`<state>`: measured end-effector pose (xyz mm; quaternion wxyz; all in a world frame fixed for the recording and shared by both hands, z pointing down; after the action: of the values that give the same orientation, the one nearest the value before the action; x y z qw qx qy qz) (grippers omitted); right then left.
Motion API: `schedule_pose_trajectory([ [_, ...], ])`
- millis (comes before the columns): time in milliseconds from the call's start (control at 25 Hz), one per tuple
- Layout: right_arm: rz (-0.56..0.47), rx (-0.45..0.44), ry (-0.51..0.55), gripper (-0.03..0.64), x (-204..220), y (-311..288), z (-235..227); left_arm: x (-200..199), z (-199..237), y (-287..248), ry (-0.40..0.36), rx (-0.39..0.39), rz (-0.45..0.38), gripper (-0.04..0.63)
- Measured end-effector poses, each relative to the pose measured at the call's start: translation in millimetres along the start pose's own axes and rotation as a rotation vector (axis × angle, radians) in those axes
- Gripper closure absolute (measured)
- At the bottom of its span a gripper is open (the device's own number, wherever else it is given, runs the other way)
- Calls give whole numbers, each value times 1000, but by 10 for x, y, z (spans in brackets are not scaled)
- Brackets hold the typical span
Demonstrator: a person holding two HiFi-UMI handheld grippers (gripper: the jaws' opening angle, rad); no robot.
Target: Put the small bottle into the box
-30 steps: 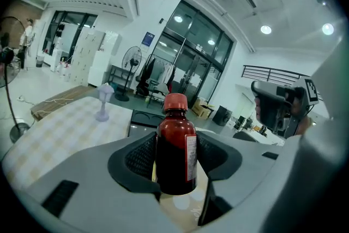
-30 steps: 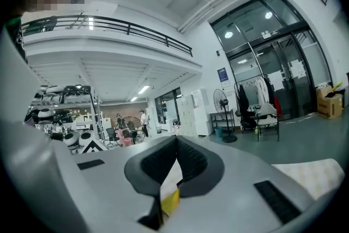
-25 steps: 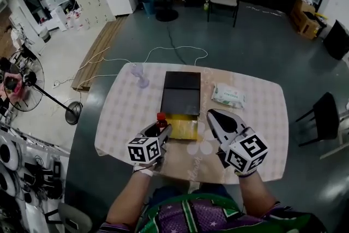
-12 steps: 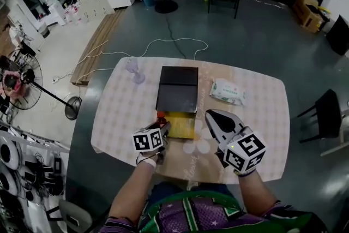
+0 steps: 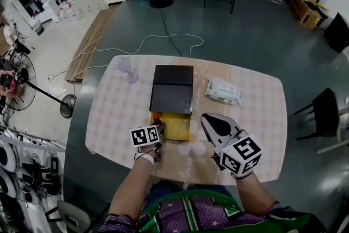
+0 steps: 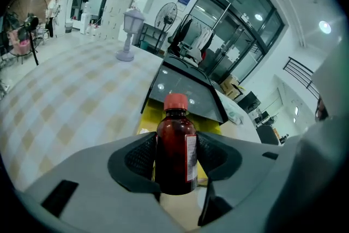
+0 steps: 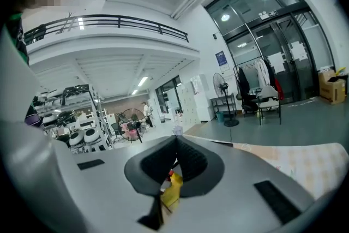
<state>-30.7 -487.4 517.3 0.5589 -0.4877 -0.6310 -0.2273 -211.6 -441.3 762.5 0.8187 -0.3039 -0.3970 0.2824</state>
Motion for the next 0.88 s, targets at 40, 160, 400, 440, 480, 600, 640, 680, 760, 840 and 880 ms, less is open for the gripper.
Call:
schedule_pose_trajectory([
  [40, 3, -1, -1, 611, 0, -11, -19, -12, 11, -30, 6, -6, 7, 354],
  [160, 7, -3, -3, 611, -3, -51, -46, -31, 60, -94, 23, -15, 35, 354],
  [400, 9, 5, -12, 611, 0, -93, -130, 2, 78, -216, 28, -5, 153, 354],
  [440, 8, 7, -13, 611, -2, -98, -131, 3, 86, -235, 19, -5, 169, 354],
  [480, 8, 8, -14, 611, -6, -100, -134, 1, 86, -251, 7, -4, 184, 354],
  [600, 7, 12, -20, 611, -17, -89, -156, -1, 51, -301, -34, -7, 226, 354],
  [640, 7, 14, -22, 611, -11, -84, -163, 2, 43, -318, -48, -8, 238, 354],
  [680, 7, 17, -22, 611, 0, -79, -170, 8, 40, -331, -59, -8, 247, 353],
  [760, 9, 23, -23, 611, 27, -71, -184, 25, 38, -346, -76, 1, 263, 353],
  [840, 10, 29, -25, 611, 51, -61, -202, 45, 36, -360, -85, 12, 278, 353],
  [880, 10, 32, -27, 611, 59, -55, -210, 53, 36, -370, -87, 14, 284, 354],
])
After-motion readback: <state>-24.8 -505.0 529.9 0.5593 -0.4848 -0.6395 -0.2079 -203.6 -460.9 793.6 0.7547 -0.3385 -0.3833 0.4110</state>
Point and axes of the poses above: the fingertips, and each gripper's own axes: y backward along the fingers, z to its left, x out of its underside, the point moved 2 cm from there along y, backward along the fingers, and after that the axes turned 4 degrees about x, right-handed, at the moved point
